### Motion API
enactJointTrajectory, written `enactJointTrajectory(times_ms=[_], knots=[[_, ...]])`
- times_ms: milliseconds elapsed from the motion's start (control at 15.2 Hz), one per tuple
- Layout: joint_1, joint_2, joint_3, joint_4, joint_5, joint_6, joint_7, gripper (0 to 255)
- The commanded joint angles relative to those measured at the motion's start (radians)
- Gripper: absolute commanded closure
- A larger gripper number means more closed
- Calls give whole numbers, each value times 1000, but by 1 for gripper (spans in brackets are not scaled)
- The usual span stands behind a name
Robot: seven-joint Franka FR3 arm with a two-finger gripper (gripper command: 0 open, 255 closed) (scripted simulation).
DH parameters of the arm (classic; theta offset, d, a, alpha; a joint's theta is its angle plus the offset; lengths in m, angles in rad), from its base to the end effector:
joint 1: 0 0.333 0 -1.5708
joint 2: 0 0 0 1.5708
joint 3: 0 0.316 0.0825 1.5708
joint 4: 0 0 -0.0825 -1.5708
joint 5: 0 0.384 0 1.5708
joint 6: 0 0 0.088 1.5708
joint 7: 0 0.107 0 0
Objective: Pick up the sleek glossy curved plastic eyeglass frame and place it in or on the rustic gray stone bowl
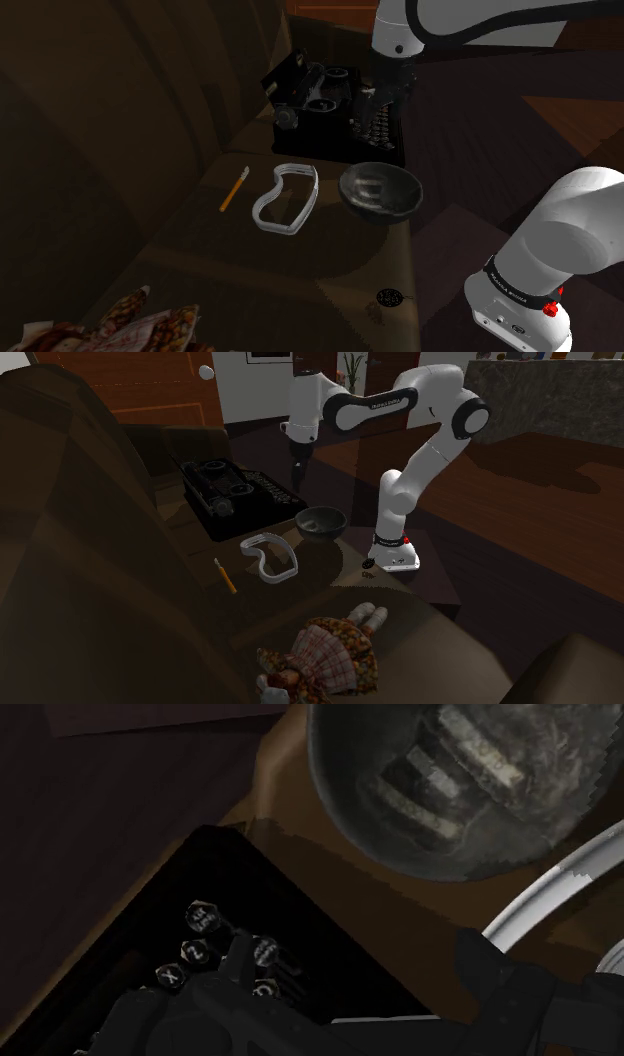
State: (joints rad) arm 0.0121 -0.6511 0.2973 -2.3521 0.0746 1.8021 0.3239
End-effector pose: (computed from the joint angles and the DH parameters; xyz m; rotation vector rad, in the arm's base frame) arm 0.3458 0.1369 0.5563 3.0568 -0.1221 0.1640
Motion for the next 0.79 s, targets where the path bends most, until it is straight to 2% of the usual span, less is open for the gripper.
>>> enactJointTrajectory(times_ms=[0,396,726], knots=[[-3,54,45,18,29,28,81,0],[-20,225,163,85,81,119,303,0],[-40,402,256,177,77,196,495,0]])
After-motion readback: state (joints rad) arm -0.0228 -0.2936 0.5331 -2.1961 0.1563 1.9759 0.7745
